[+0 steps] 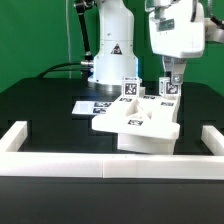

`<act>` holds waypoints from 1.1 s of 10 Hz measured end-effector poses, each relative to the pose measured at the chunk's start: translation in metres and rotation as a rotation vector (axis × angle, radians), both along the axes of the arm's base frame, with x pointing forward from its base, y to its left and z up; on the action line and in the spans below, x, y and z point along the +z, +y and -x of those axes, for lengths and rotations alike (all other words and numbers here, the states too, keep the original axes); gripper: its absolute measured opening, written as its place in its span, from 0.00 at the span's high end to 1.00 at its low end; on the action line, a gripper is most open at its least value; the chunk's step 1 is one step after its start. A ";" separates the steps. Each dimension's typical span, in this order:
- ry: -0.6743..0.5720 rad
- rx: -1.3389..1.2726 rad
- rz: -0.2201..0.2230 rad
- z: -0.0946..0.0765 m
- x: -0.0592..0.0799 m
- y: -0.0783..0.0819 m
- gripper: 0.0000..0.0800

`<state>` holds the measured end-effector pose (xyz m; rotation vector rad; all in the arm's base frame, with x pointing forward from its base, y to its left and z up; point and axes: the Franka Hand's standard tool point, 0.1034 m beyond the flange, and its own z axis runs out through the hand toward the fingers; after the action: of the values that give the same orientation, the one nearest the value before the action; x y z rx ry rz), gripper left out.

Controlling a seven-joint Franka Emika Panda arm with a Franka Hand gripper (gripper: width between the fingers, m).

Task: Assemble chair

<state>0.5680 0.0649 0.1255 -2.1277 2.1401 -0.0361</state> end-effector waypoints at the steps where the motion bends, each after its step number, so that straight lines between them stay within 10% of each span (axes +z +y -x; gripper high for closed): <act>1: 0.002 -0.022 -0.003 0.000 0.000 0.001 0.64; 5: -0.007 0.128 0.014 -0.002 0.002 0.003 0.23; 11: -0.043 0.413 0.048 -0.002 0.001 0.005 0.19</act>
Offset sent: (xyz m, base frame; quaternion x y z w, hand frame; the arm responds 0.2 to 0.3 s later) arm 0.0030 -0.0012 0.0043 -0.0235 0.0198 -0.1508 0.9881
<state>0.5705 0.0699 0.1267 -2.5250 1.6527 -0.0932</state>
